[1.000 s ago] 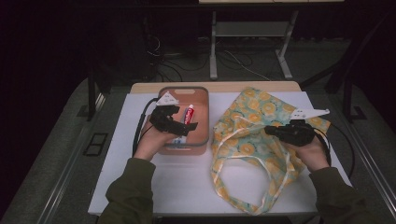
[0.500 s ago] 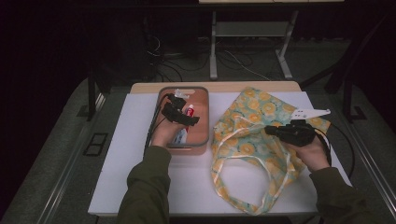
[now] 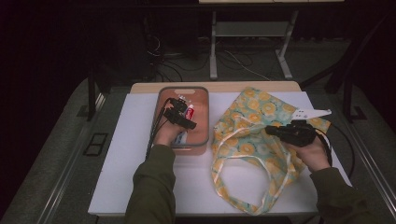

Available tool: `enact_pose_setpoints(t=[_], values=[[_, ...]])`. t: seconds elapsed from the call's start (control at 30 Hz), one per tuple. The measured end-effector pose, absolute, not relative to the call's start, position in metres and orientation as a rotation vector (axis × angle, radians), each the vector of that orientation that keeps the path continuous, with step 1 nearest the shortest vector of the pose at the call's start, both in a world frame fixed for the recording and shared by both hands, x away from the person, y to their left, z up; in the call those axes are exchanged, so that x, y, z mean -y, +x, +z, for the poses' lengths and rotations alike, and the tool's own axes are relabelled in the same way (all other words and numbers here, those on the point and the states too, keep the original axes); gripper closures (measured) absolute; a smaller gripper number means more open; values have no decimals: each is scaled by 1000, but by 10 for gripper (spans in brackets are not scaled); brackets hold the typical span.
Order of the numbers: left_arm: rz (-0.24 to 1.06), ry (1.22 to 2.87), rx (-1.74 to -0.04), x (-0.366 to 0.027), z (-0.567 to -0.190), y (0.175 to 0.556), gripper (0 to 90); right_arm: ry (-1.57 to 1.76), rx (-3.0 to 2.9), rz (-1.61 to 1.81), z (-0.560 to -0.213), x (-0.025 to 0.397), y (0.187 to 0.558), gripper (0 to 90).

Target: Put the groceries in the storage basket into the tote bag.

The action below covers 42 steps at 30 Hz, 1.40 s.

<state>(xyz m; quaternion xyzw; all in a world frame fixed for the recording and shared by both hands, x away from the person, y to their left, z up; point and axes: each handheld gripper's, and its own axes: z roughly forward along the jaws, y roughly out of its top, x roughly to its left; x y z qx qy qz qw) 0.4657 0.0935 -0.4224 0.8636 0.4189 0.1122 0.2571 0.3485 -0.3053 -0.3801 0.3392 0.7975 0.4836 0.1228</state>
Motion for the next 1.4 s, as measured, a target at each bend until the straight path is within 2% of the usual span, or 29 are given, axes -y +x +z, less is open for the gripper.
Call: enact_pose_setpoints(t=[0.17,0.4,0.47,0.53,0.63,0.93,1.17,1.4], values=[[322,2390,-1173,-91,-425,465,322,992,-2324,1415,-380,306,349,892],[294,2399,-1127,-92,-423,462,540,996,-2322,1413,-380,307,349,892],[283,2378,-1147,-92,-421,462,589,996,-2322,1412,-380,307,348,892],[275,2351,-1153,-94,-418,462,676,996,-2322,1411,-380,307,348,892],[273,2337,-1158,-95,-416,461,730,996,-2322,1414,-380,307,349,892],[252,2338,-1103,-95,-406,462,757,993,-2324,1414,-381,306,349,892],[278,2298,-1052,-105,-375,459,760,998,-2320,1416,-381,307,350,892],[223,2229,-1016,-109,-343,444,761,1002,-2316,1418,-381,308,350,892]])
